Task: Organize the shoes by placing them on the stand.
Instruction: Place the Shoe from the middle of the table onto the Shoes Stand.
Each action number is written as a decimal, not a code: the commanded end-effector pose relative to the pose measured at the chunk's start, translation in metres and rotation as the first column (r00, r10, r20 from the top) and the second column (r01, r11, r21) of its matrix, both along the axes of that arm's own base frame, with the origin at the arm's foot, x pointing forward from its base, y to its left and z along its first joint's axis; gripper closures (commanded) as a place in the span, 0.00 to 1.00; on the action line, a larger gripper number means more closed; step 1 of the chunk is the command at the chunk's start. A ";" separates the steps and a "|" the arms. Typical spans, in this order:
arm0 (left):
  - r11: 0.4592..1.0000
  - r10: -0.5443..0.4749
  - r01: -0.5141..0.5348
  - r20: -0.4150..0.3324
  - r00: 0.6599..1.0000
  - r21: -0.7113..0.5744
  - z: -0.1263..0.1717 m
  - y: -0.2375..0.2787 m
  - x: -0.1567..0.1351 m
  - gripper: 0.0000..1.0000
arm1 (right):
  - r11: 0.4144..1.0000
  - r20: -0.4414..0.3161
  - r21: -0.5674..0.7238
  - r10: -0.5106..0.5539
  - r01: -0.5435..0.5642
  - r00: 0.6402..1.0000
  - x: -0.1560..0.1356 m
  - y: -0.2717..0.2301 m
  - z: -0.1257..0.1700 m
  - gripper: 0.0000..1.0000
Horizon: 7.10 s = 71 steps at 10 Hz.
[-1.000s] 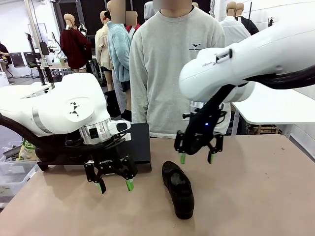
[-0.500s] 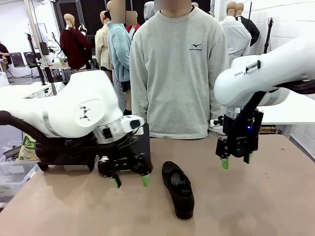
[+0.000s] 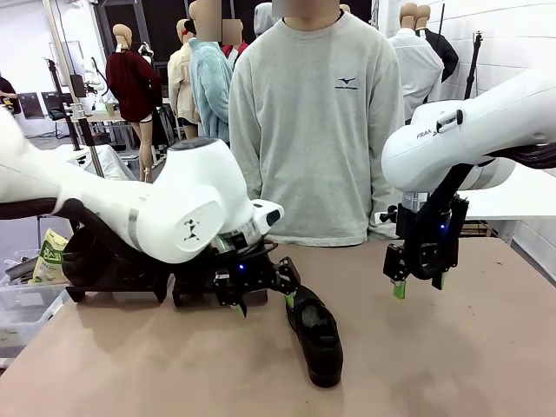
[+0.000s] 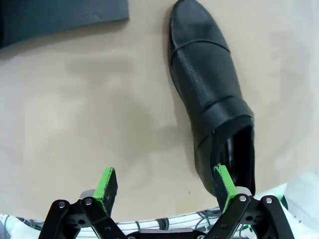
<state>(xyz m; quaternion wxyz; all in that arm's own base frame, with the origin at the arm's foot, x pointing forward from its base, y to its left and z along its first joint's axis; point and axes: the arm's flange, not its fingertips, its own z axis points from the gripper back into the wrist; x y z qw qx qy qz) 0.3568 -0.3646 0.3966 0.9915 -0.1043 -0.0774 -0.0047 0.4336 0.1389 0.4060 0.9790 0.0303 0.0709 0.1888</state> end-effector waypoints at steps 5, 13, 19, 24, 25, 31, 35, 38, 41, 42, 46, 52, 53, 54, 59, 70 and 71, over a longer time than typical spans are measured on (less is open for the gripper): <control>0.996 -0.021 0.023 -0.020 1.000 0.090 -0.005 -0.059 0.004 0.00 | 1.000 -0.008 -0.002 -0.002 0.002 1.000 -0.001 0.002 0.002 0.00; 0.992 0.077 -0.063 -0.132 0.988 0.105 -0.046 -0.066 0.015 0.00 | 1.000 -0.008 -0.002 -0.002 0.002 1.000 -0.001 0.002 0.002 0.00; 0.973 0.215 -0.190 -0.211 0.954 0.129 -0.041 -0.079 0.014 0.60 | 1.000 -0.008 -0.002 -0.002 0.002 1.000 -0.001 0.002 0.002 0.00; 0.951 0.308 -0.290 -0.222 0.925 0.109 -0.044 -0.084 0.010 1.00 | 1.000 -0.008 -0.002 -0.002 0.002 1.000 -0.001 0.002 0.002 0.00; 0.950 0.311 -0.293 -0.222 0.924 0.109 -0.044 -0.085 0.009 1.00 | 1.000 -0.008 -0.002 -0.002 0.002 1.000 -0.001 0.002 0.002 0.00; 0.966 0.257 -0.242 -0.252 0.933 0.091 -0.042 -0.086 0.008 1.00 | 1.000 -0.008 -0.002 -0.002 0.002 1.000 -0.001 0.002 0.002 0.00; 0.995 -0.050 0.056 -0.075 0.996 0.083 0.059 -0.072 -0.023 1.00 | 1.000 -0.008 -0.002 -0.002 0.002 1.000 -0.001 0.002 0.002 0.00; 0.992 -0.115 0.115 -0.014 0.993 0.052 0.089 0.007 0.021 1.00 | 1.000 -0.008 -0.002 -0.002 0.002 1.000 -0.001 0.002 0.002 0.00; 0.982 -0.166 0.159 0.069 0.984 0.102 0.095 0.067 0.067 1.00 | 1.000 -0.008 -0.002 -0.002 0.002 1.000 -0.001 0.002 0.002 0.00; 0.986 -0.155 0.149 0.085 0.984 0.072 0.093 0.082 0.078 1.00 | 1.000 -0.008 -0.002 -0.002 0.002 1.000 -0.001 0.002 0.002 0.00; 0.986 -0.145 0.137 0.082 0.986 0.093 0.090 0.096 0.096 1.00 | 1.000 -0.008 -0.002 -0.002 0.002 1.000 -0.001 0.002 0.002 0.00; 0.988 -0.150 0.142 0.188 0.971 0.056 0.067 0.109 0.130 1.00 | 1.000 -0.008 -0.002 -0.002 0.002 1.000 -0.001 0.002 0.002 0.00; 0.988 -0.156 0.151 0.213 0.965 0.040 0.061 0.114 0.140 1.00 | 1.000 -0.008 -0.002 -0.002 0.002 1.000 -0.001 0.002 0.002 0.00; 0.992 -0.122 0.124 0.235 0.964 0.009 0.055 0.119 0.149 1.00 | 1.000 -0.008 -0.002 -0.002 0.002 1.000 -0.001 0.002 0.002 0.00; 0.998 -0.030 0.045 0.279 0.960 -0.046 0.043 0.125 0.169 1.00 | 1.000 -0.008 -0.002 -0.002 0.002 1.000 -0.001 0.002 0.002 0.00; 0.994 0.078 -0.064 0.160 0.984 -0.091 0.022 0.137 0.167 1.00 | 1.000 -0.008 -0.002 -0.002 0.002 1.000 -0.001 0.002 0.002 0.00; 0.996 0.051 -0.040 0.132 0.990 -0.084 0.020 0.137 0.169 1.00 | 1.000 -0.008 -0.002 -0.002 0.002 1.000 -0.001 0.002 0.002 0.00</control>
